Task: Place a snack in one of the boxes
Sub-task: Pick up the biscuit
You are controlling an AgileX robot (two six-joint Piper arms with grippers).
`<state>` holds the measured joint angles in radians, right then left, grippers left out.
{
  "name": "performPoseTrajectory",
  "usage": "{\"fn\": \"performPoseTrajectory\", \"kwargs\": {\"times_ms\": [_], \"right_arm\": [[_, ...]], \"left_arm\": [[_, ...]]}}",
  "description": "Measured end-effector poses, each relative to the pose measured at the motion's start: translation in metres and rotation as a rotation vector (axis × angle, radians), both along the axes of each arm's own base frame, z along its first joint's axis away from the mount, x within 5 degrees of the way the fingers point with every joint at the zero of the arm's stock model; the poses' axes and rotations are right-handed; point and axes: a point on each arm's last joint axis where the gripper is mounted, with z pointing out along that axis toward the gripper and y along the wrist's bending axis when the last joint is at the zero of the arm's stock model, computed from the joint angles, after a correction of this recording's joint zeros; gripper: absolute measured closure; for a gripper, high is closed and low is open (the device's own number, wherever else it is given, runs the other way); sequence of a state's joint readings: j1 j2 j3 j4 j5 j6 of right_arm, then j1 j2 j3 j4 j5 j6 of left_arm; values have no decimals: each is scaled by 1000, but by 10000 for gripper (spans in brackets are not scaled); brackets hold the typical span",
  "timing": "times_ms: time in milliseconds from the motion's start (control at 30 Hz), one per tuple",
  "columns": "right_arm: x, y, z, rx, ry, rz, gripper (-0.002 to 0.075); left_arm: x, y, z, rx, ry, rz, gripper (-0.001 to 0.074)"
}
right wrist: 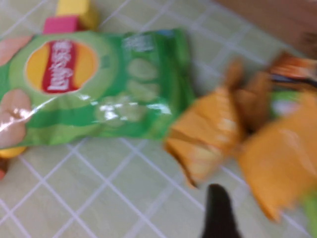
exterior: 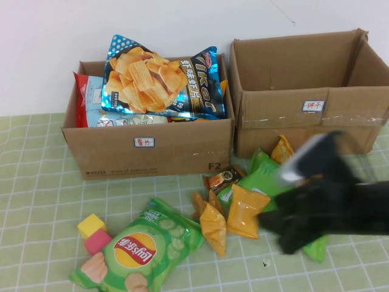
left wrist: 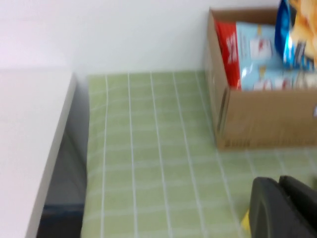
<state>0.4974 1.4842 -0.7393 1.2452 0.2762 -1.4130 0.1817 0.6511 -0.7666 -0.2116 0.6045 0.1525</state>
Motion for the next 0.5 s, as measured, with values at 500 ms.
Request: {"fn": "performPoseTrajectory", "kwargs": {"times_ms": [500], "right_arm": [[46,84,-54,-86,15,77,225]], "left_arm": [[-29,-2,-103,51,322,-29,736]]}}
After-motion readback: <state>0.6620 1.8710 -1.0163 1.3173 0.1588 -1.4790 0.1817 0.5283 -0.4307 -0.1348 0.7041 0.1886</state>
